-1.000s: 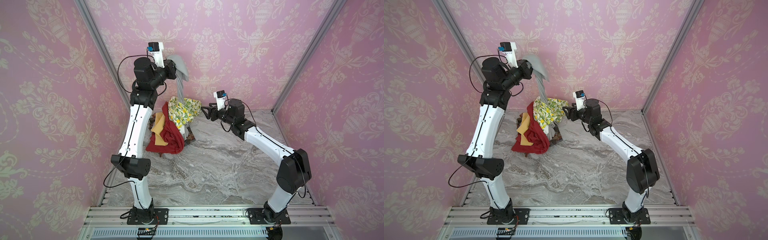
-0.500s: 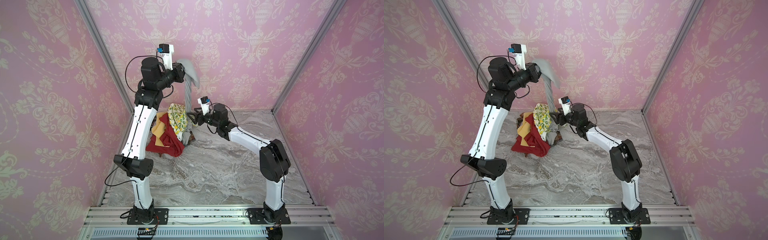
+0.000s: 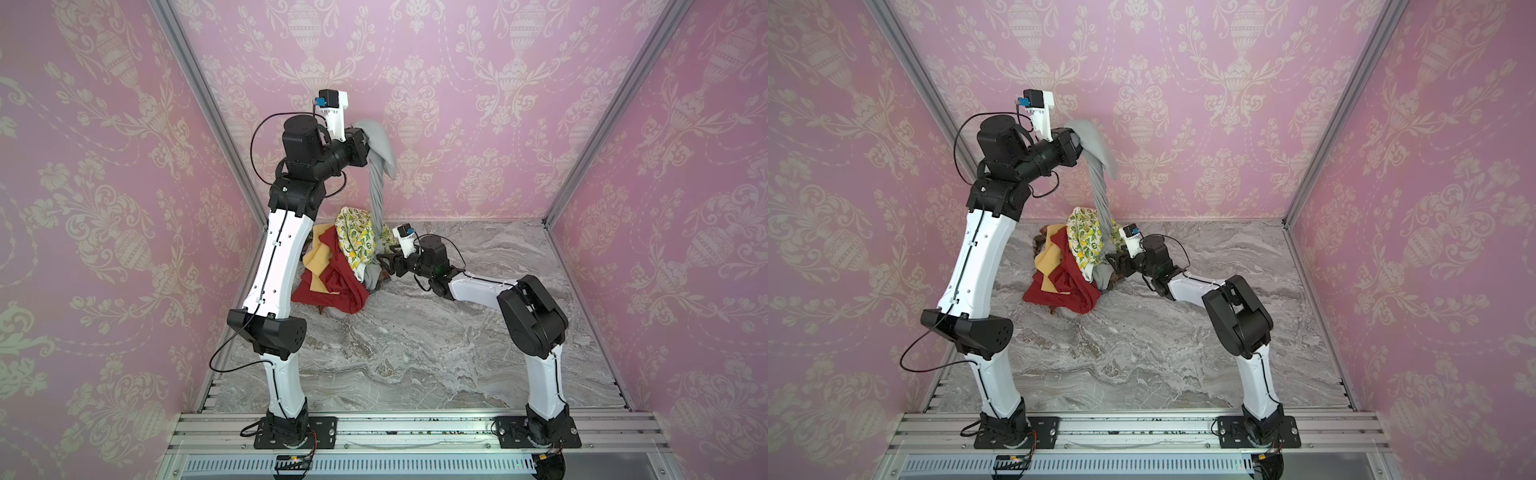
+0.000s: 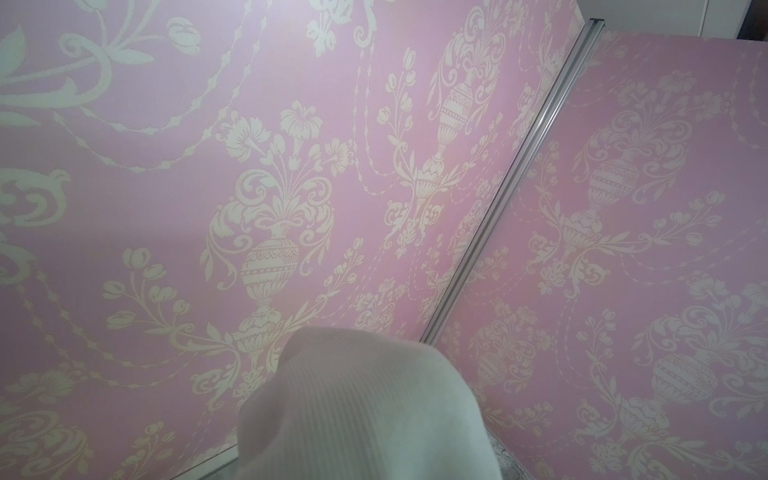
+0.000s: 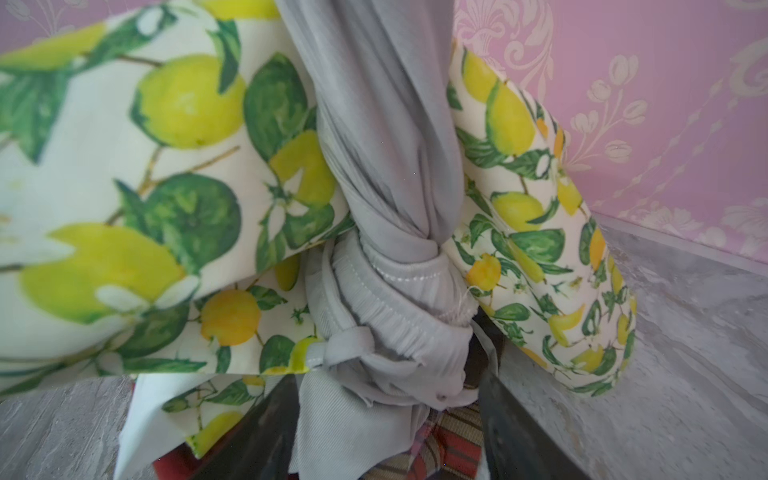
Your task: Pick out a specific cloth from the pile
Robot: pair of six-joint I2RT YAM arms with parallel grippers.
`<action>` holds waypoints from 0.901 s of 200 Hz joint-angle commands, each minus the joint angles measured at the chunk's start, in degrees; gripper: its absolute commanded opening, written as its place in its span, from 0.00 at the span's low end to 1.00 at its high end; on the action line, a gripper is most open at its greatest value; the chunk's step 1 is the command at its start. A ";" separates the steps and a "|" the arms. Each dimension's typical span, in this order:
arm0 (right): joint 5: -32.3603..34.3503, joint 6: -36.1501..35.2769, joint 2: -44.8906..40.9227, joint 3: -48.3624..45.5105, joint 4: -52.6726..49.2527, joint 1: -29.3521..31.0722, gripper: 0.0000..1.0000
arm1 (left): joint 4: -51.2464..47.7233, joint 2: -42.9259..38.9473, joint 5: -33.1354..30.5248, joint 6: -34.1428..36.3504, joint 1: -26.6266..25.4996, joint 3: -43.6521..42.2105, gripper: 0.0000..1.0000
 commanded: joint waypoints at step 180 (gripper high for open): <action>3.00 4.00 0.19 35.59 -32.67 0.91 0.00 | 1.57 -10.34 -11.71 4.95 8.22 -21.47 0.00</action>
